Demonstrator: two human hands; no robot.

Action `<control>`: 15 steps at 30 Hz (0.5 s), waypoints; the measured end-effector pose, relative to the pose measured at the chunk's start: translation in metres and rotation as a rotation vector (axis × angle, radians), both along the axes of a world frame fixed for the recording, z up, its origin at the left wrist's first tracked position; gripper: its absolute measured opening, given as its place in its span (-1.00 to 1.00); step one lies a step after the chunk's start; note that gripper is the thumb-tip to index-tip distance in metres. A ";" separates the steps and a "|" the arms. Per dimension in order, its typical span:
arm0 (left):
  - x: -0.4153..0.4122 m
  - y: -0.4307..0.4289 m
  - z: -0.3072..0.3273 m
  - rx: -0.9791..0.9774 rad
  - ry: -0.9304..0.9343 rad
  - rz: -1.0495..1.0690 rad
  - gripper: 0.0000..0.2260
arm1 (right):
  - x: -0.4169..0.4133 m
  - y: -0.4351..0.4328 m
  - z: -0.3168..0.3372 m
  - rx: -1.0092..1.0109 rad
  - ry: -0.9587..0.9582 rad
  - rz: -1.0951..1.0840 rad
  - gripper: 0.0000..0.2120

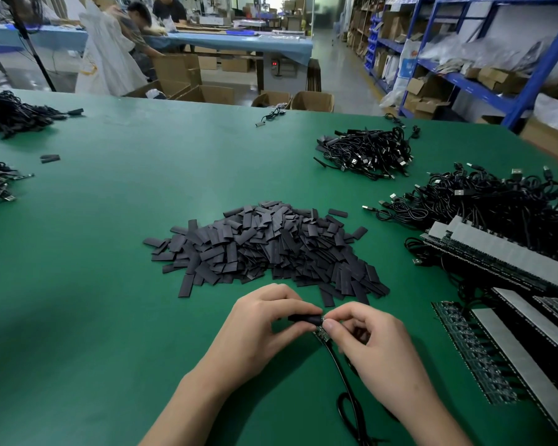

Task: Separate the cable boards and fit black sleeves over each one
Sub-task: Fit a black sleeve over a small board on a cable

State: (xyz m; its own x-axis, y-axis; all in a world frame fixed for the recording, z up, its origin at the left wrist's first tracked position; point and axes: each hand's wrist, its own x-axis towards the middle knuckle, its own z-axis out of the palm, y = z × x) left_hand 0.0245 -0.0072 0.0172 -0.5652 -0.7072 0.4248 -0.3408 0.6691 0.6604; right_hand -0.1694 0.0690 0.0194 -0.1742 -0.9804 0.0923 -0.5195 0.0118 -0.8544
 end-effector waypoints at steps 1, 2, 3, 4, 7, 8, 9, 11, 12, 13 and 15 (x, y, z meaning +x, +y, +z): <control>0.000 0.000 0.000 0.003 0.005 -0.003 -0.83 | 0.000 0.000 0.001 0.007 -0.018 0.005 -0.93; 0.000 0.000 -0.001 0.007 0.012 -0.006 -0.84 | -0.001 -0.001 0.001 0.013 -0.030 0.010 -0.92; 0.000 0.000 -0.001 0.009 0.017 -0.008 -0.84 | -0.001 -0.001 0.001 0.019 -0.037 0.014 -0.90; 0.000 0.000 -0.002 0.009 0.021 -0.008 -0.84 | -0.001 -0.001 0.001 0.025 -0.041 0.015 -0.89; -0.001 -0.001 -0.003 0.006 0.023 -0.010 -0.84 | -0.002 -0.001 0.001 0.036 -0.060 0.010 -0.87; -0.001 0.000 -0.004 0.007 0.022 -0.013 -0.83 | -0.002 -0.001 0.001 0.040 -0.068 0.007 -0.86; -0.001 0.000 -0.004 0.009 0.020 -0.016 -0.83 | -0.002 0.000 0.001 0.046 -0.072 0.006 -0.85; -0.002 0.000 -0.004 0.017 0.026 -0.015 -0.83 | -0.001 0.000 0.001 0.058 -0.075 0.005 -0.85; -0.002 0.000 -0.004 0.027 0.035 -0.010 -0.83 | -0.002 -0.001 0.001 0.062 -0.077 0.005 -0.86; -0.002 -0.001 -0.004 0.046 0.050 -0.004 -0.83 | -0.002 -0.001 0.002 0.062 -0.081 0.006 -0.87; -0.002 -0.001 -0.004 0.107 0.087 0.008 -0.83 | -0.004 -0.001 0.002 0.053 -0.091 0.007 -0.92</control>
State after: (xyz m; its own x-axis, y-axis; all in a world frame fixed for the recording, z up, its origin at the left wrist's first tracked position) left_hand 0.0225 -0.0085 0.0127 -0.5239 -0.7552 0.3940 -0.2842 0.5910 0.7550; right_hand -0.1734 0.0682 0.0219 -0.1731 -0.9846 0.0246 -0.4395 0.0549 -0.8966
